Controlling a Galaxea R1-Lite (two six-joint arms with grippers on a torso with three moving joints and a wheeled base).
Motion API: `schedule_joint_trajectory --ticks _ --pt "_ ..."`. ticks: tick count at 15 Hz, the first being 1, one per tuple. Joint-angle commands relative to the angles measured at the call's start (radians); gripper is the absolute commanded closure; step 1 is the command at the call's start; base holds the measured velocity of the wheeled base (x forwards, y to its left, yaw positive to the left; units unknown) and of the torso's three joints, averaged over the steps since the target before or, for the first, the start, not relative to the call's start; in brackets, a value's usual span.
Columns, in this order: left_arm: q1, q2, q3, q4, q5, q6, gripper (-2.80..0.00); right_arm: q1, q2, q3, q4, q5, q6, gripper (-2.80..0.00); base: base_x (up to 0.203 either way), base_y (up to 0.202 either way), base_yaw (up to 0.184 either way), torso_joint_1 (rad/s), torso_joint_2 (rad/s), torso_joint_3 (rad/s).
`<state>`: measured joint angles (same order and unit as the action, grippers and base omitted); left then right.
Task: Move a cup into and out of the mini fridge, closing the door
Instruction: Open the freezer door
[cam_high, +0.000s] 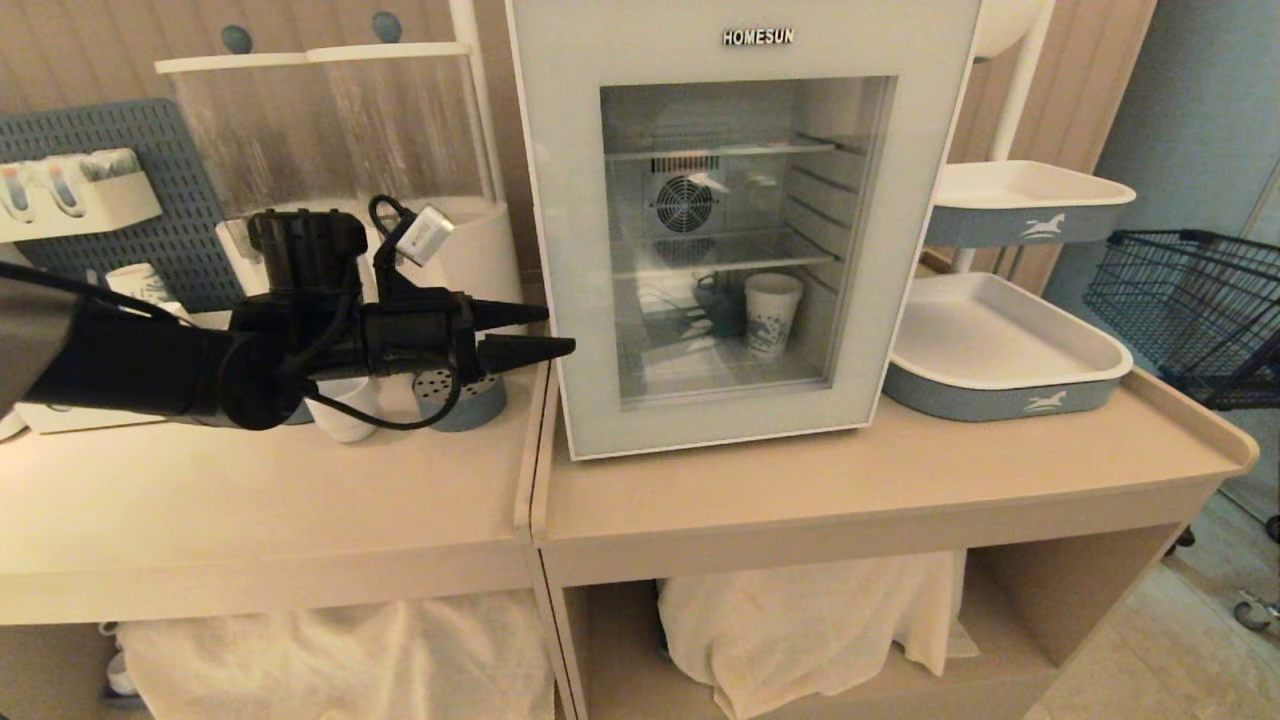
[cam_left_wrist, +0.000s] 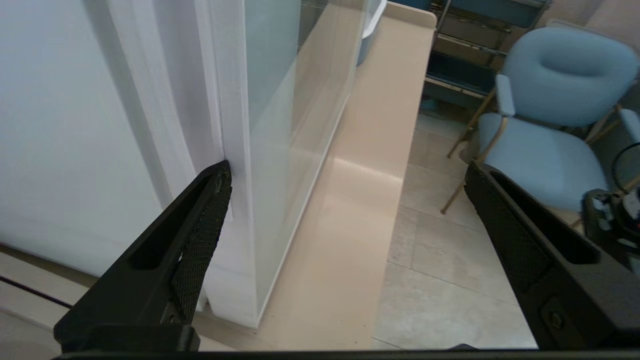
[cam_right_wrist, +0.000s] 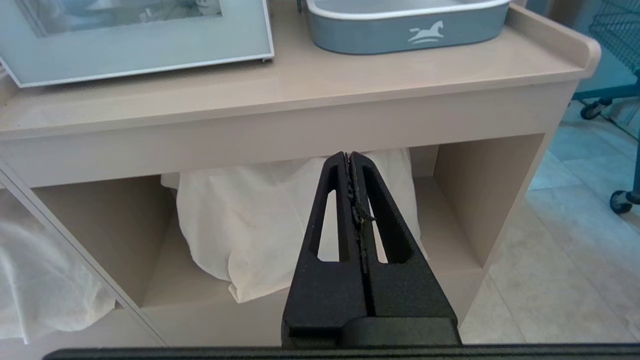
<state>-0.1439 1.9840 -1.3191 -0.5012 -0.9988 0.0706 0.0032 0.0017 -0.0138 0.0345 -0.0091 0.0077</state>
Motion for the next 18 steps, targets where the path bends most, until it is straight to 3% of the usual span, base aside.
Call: schedule_joint_trajectory --ticks 1,6,10,13,18 --pt "0.010 0.001 -0.003 -0.010 0.005 0.000 -2.80 0.000 0.001 -0.002 0.001 0.000 0.000 0.00 0.000 0.000 0.000 0.000 0.00 0.000" --pt "0.012 0.025 -0.018 -0.010 0.044 0.006 -2.80 0.000 0.001 -0.002 0.001 0.000 -0.001 0.00 0.000 0.000 0.000 0.000 0.00 0.000" --pt "0.012 0.020 -0.015 -0.010 0.039 -0.004 -2.80 0.000 0.000 -0.002 0.002 0.000 -0.001 0.00 0.000 0.000 0.000 0.000 0.00 0.000" --pt "0.009 -0.014 -0.005 -0.008 0.023 -0.066 -2.80 0.000 0.001 -0.002 0.004 0.000 -0.002 0.00 0.000 0.000 0.000 0.000 0.00 0.000" --pt "0.007 -0.040 0.021 -0.010 -0.007 -0.074 -2.80 0.000 0.000 -0.005 0.013 0.001 -0.002 0.00 0.000 0.000 0.000 0.000 0.00 0.000"
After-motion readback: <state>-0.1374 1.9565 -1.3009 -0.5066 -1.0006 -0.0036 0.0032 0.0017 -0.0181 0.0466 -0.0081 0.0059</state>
